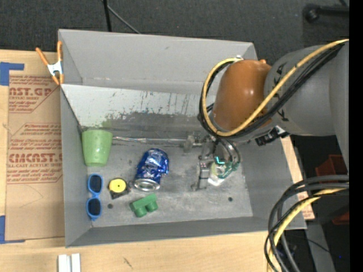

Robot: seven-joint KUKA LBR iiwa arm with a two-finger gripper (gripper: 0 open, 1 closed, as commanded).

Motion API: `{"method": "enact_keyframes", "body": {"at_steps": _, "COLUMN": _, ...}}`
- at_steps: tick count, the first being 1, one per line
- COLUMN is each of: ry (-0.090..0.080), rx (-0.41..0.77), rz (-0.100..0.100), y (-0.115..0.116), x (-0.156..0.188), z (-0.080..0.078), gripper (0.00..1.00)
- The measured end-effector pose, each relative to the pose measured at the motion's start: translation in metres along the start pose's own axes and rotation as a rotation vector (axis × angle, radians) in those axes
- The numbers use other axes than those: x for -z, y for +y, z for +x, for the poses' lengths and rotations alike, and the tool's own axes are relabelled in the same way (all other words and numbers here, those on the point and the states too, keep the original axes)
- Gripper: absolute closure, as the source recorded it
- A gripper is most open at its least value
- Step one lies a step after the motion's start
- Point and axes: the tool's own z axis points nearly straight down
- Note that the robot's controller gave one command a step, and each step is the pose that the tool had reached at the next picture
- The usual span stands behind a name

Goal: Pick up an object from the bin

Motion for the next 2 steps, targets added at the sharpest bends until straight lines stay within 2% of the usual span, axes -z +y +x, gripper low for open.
{"method": "enact_keyframes", "body": {"at_steps": 1, "ry": -0.007, "rx": 0.000, "rz": 0.000, "y": 0.000, "x": 0.004, "z": -0.002, "gripper": 1.00}}
{"method": "enact_keyframes", "body": {"at_steps": 2, "ry": -0.010, "rx": 0.202, "rz": 0.001, "y": 0.014, "x": 0.018, "z": -0.016, "gripper": 1.00}}
